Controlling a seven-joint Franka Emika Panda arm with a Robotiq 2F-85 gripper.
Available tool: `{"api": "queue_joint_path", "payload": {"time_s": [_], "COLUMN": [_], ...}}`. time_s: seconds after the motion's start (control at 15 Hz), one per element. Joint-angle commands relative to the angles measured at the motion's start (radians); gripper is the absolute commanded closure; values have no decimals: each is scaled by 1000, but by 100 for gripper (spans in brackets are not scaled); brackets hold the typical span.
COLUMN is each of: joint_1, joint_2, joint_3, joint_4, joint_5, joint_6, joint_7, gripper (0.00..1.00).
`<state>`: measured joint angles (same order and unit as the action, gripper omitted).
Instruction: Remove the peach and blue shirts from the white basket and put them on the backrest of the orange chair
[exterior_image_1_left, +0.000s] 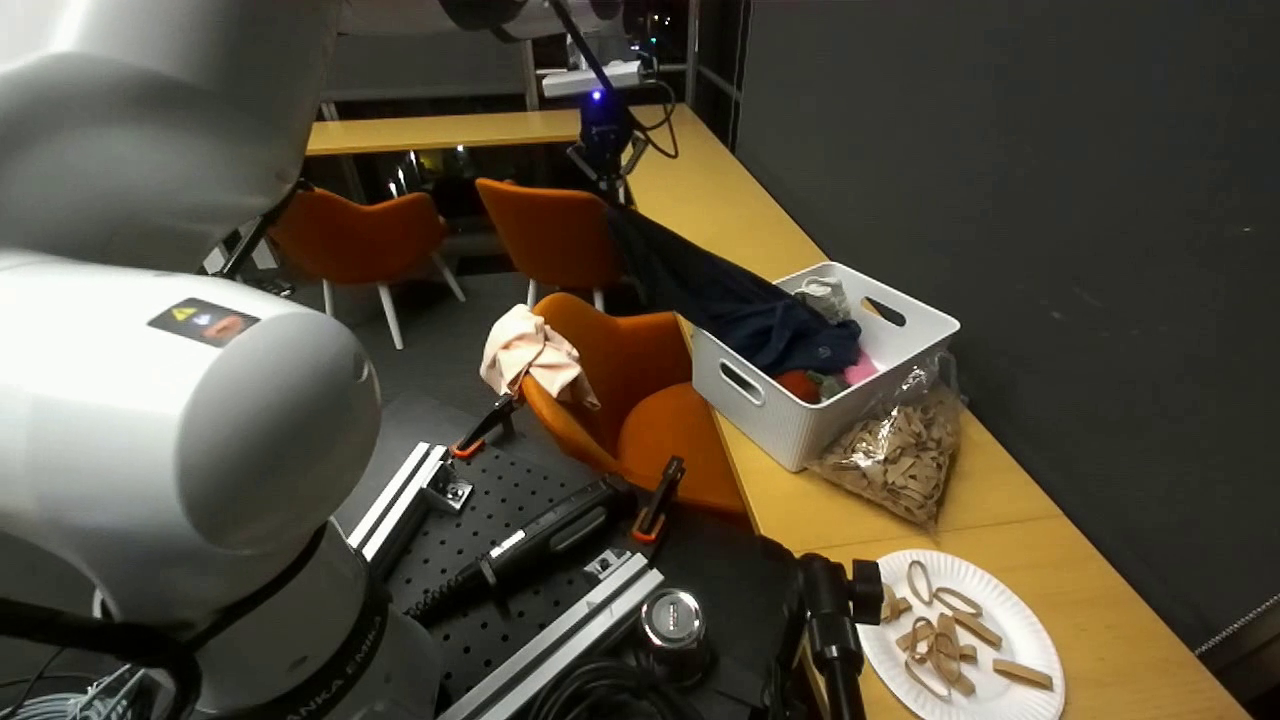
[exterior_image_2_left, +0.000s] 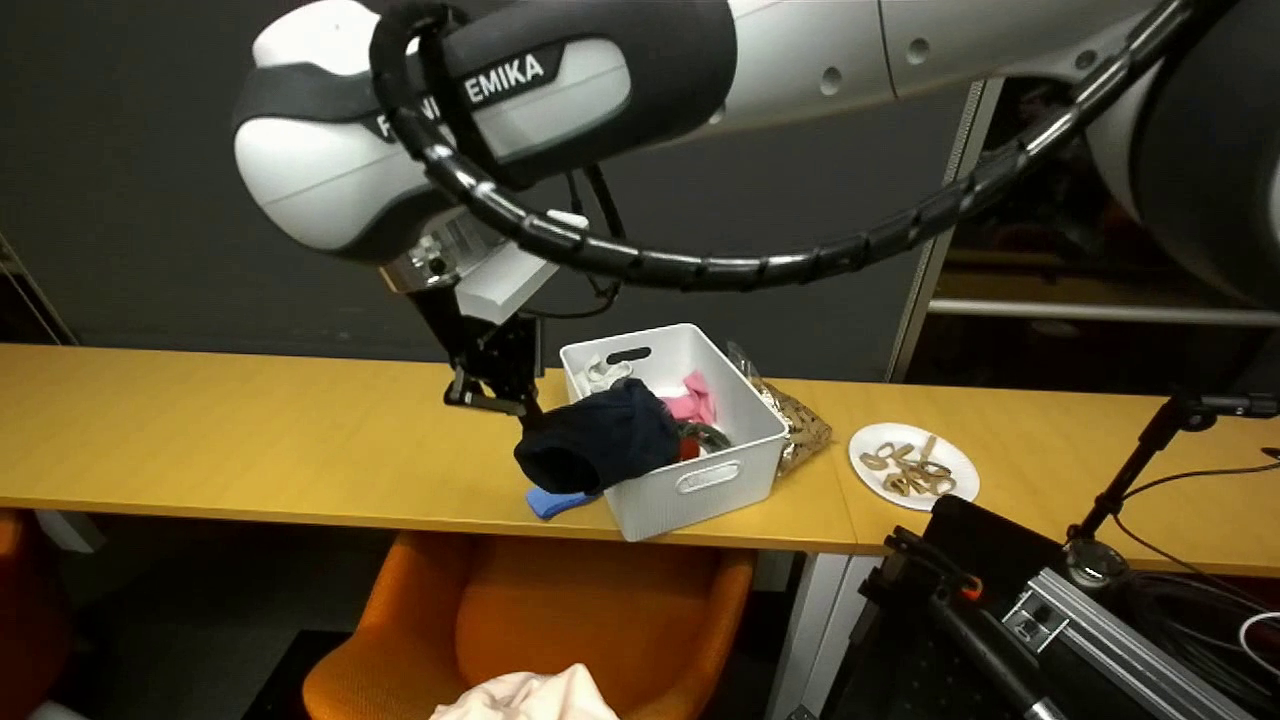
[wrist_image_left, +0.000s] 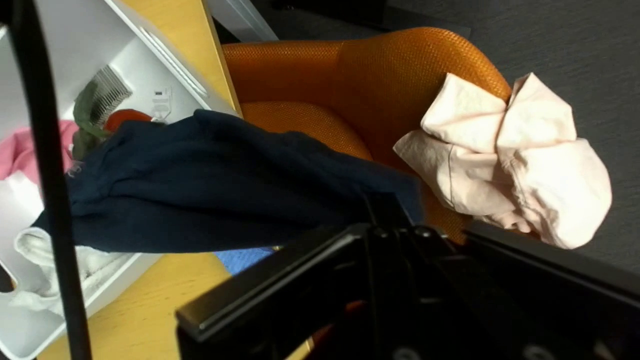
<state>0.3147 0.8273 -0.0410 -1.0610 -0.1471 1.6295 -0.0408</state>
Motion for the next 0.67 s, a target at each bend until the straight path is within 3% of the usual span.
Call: {"api": "queue_joint_path", "payload": {"time_s": [0.0,0.2,0.33,0.6], "joint_1": [61,120,116,97], "joint_2": [-102,-135,-160,-233], "joint_3": [16,32,99,206], "joint_4": [-248,-408,-508,-720], "joint_5": [-63,-116,-155,-118], "joint_6": [204,405,549,809], "joint_7": [-10,3,22,-2], "gripper": [100,100,100,100]}}
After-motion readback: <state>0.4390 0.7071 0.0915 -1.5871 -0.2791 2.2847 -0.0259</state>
